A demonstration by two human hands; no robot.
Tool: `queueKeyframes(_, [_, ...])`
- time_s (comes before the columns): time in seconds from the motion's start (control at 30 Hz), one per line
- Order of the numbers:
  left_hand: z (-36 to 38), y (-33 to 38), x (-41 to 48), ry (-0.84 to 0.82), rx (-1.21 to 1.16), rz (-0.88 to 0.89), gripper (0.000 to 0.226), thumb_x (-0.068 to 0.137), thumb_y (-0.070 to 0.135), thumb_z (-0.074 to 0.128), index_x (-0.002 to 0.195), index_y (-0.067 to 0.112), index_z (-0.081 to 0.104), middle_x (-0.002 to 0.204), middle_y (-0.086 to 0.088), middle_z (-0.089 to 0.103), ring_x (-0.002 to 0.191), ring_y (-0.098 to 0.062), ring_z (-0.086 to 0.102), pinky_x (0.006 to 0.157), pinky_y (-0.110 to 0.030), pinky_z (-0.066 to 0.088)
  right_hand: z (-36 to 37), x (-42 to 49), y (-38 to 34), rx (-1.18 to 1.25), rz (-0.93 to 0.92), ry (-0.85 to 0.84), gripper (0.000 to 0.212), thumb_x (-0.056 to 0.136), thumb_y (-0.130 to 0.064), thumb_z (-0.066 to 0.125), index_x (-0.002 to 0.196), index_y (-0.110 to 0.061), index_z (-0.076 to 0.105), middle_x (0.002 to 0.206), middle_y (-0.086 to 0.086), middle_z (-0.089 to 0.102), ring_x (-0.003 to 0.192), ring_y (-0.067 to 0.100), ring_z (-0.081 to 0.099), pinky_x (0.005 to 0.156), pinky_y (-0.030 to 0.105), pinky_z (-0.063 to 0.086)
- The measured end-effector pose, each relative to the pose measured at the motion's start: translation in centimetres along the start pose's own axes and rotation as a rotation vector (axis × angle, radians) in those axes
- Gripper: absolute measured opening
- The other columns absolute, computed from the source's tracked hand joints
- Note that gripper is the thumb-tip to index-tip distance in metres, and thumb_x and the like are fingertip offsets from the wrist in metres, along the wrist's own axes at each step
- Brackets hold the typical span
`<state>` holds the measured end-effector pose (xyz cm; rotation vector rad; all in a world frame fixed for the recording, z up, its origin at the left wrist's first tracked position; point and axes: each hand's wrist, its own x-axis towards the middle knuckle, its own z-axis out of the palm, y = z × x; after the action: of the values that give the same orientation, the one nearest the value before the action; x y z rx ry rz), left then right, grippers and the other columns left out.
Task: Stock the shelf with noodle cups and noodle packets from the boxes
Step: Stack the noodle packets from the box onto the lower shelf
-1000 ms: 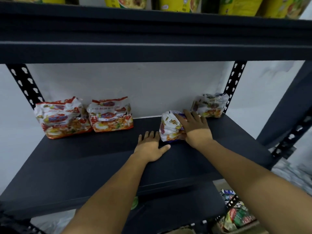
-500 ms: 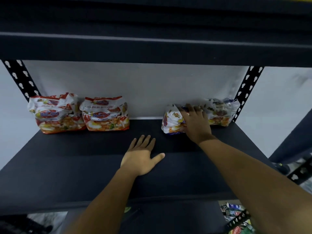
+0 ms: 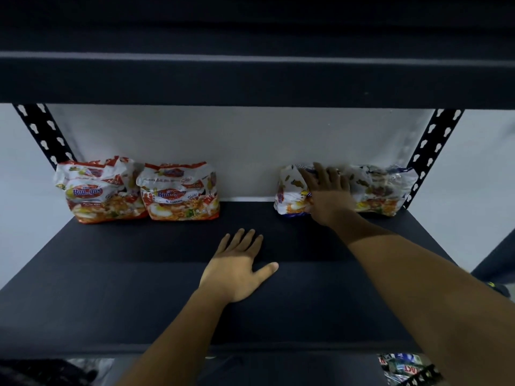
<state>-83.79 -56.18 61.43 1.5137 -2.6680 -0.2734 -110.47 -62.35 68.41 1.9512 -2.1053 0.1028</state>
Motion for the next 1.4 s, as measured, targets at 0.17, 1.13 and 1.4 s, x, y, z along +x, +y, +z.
queueKeyframes(0.17, [-0.1,-0.1,0.1,0.002,-0.016,0.007,0.087,0.095,0.080,0.020,0.165,0.030,0.010,0.172,0.007,0.001,0.158,-0.013,-0.008,0.128,-0.040,-0.005,-0.2,0.7,0.3,0.041,-0.017,-0.072,0.120,0.082,-0.045,0.076,0.155,-0.046,-0.020,0.168,0.003,-0.021,0.154,0.040,-0.014,0.121,0.060,0.000])
queueKeyframes(1.13, [-0.9,-2.0,-7.4,0.070,-0.164,0.090,0.064,0.107,0.051,0.041,0.159,0.015,0.035,0.168,-0.004,0.027,0.157,-0.020,0.017,0.128,-0.033,0.011,-0.2,-21.7,-10.5,0.296,0.002,-0.308,0.071,0.106,-0.058,0.017,0.164,-0.019,0.004,0.170,-0.006,-0.005,0.155,0.008,-0.011,0.126,0.044,-0.011])
queueKeyframes(1.4, [-1.2,-2.7,-14.1,0.044,-0.160,0.042,0.064,0.109,0.051,0.037,0.161,0.014,0.031,0.170,0.000,0.021,0.158,-0.015,0.008,0.126,-0.028,0.003,-1.0,-22.8,-10.5,0.302,-0.056,-0.198,0.061,0.108,-0.048,0.024,0.161,-0.017,0.024,0.168,-0.002,0.021,0.156,0.014,0.011,0.128,0.038,0.005])
